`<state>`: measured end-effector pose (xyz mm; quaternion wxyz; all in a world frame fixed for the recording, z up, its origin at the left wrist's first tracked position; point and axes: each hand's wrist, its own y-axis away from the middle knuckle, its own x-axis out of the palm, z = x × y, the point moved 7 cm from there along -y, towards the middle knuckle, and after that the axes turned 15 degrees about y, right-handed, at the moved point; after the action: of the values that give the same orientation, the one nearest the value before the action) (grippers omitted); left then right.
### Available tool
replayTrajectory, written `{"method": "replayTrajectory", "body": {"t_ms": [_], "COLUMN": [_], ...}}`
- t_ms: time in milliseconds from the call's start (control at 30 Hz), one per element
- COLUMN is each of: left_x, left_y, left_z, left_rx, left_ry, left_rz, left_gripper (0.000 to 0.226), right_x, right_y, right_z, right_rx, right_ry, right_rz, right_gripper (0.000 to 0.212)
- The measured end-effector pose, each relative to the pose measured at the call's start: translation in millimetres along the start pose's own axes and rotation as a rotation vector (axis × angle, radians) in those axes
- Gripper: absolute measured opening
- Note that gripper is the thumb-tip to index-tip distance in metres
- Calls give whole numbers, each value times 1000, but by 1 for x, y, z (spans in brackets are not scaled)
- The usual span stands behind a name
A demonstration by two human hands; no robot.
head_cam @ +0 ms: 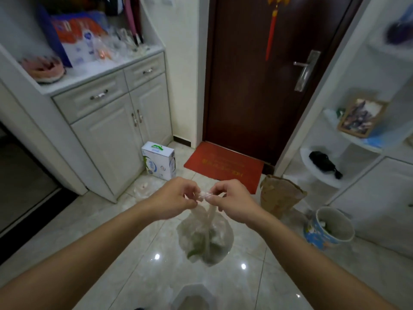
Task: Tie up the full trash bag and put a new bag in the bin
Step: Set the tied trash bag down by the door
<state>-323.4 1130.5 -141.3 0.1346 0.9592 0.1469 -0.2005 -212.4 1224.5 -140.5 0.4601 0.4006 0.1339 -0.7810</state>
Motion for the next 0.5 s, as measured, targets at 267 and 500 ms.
{"method": "replayTrajectory", "body": {"t_ms": [267, 500], "left_x": [-88, -168], "left_y": [-79, -154], "left_z": [40, 40], "left_rx": [-85, -45], "left_ry": [254, 348], "left_rz": [9, 202], "left_gripper": [9, 9], "right_x": [-16, -26], "right_y": [-103, -200], "right_z": [12, 43], "right_rx": [70, 138], "right_ry": [143, 45], "right_rz": [-25, -37], "right_gripper": [13, 13]}}
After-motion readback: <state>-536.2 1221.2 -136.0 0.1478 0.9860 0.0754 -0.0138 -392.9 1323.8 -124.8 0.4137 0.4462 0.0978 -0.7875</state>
